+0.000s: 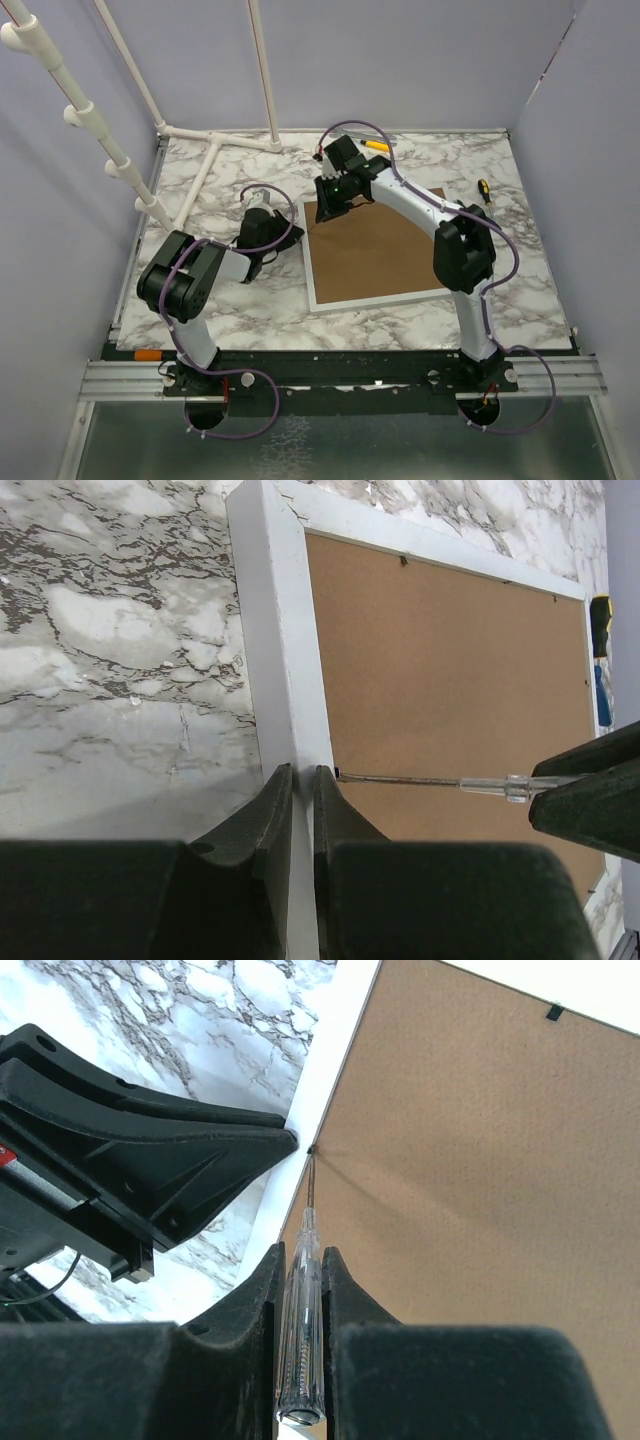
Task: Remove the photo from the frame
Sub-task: Release the photo frame item from the photo frame.
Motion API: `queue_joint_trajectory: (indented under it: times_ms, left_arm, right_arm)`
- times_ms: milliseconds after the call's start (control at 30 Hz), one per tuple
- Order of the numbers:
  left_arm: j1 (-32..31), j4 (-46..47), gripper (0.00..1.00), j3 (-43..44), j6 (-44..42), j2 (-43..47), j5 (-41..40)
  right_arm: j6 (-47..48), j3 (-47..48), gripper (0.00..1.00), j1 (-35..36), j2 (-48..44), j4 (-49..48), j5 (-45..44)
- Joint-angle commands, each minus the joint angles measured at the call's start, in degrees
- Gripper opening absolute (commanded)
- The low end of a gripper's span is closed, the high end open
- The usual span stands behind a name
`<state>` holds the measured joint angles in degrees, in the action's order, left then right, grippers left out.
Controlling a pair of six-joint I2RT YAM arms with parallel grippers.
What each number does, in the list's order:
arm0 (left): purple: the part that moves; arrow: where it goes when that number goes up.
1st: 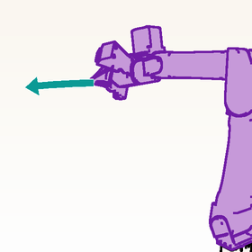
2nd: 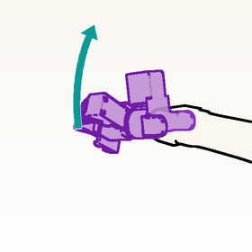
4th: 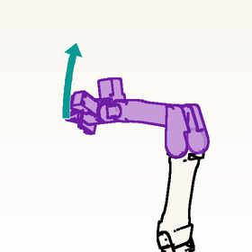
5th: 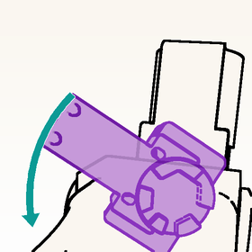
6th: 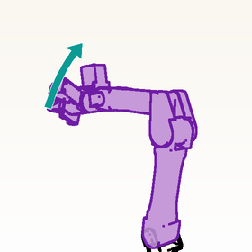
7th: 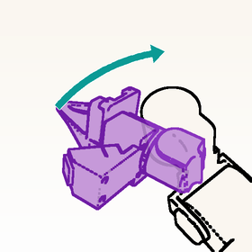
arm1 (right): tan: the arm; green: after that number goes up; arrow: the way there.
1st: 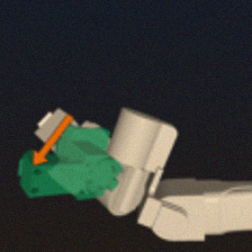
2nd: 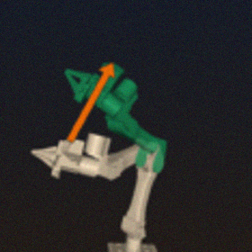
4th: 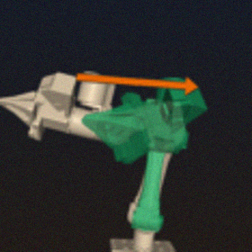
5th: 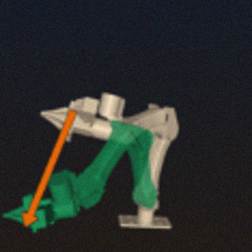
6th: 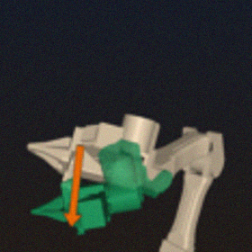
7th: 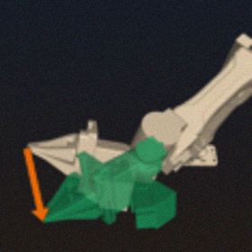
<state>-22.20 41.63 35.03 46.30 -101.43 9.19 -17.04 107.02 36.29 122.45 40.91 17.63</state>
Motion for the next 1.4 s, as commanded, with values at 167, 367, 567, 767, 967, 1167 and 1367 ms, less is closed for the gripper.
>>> queue_joint_trajectory:
  times_ms: [167,367,567,767,967,1167,1367]
  left_arm:
    - [-7.2,-1.6,0.11,-0.7,3.4,-1.8,11.2]
    - [-7.5,-0.3,0.11,-1.4,4.6,-2.0,10.9]
    - [-8.0,0.1,0.11,-1.5,4.9,-1.8,10.7]
    - [-8.1,0.2,0.11,-2.0,5.3,-1.1,10.0]
    - [-6.2,0.0,0.11,-4.9,6.5,1.8,7.4]
    - [-4.0,-0.9,0.11,-7.6,5.4,4.8,6.8]
    - [-3.8,-3.0,0.11,-9.2,4.9,8.1,7.3]
  right_arm:
    - [-4.8,6.9,0.01,9.6,4.3,-3.5,6.6]
    - [-6.2,9.7,0.01,11.7,6.0,-3.5,6.1]
    - [-7.1,11.3,0.01,13.3,7.0,-4.2,6.3]
    - [-8.5,8.8,0.01,13.7,5.3,-7.4,7.2]
    - [-7.9,0.2,0.01,11.1,-0.7,-6.6,0.9]
    - [-10.1,-23.6,0.01,1.2,-14.5,-18.6,5.5]
    - [-8.8,-35.7,0.01,-5.4,-19.6,-23.7,9.8]
